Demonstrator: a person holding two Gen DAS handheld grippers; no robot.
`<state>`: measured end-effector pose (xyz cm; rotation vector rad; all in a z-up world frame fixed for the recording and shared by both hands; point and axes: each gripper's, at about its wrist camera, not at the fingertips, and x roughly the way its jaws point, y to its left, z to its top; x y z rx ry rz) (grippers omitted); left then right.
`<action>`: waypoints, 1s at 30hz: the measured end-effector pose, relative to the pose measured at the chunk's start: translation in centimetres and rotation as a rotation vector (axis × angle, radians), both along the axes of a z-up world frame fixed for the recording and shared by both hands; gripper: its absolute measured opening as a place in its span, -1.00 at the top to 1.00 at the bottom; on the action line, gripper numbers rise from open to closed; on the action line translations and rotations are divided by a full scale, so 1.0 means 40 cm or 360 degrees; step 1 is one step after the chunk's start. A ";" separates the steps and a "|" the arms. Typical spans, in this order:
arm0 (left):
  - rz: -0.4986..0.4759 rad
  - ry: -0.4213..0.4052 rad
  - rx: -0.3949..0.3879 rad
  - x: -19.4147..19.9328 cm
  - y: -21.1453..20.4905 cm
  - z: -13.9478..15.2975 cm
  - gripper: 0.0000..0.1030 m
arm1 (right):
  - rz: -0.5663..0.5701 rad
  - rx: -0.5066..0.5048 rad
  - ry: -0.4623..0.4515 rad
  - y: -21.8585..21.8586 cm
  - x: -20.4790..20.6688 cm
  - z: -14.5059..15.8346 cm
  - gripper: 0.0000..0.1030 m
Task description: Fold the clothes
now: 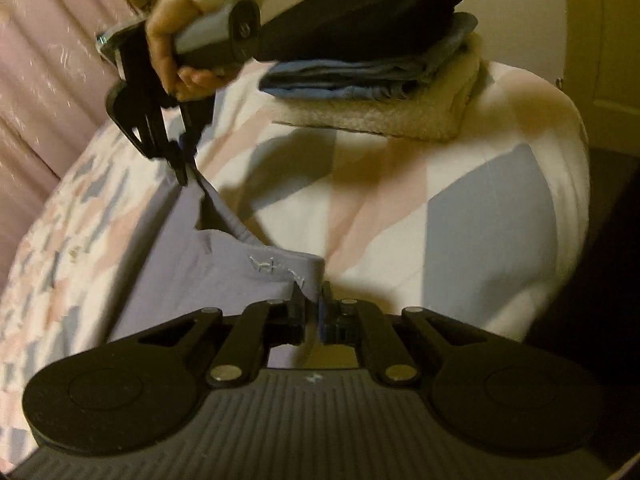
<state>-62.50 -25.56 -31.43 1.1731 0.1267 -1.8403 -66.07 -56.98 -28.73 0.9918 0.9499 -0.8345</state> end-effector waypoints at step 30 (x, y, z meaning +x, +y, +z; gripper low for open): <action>0.2671 0.0886 0.0134 1.516 0.377 0.133 0.37 | -0.1277 0.0510 -0.0465 0.632 -0.045 -0.058 -0.33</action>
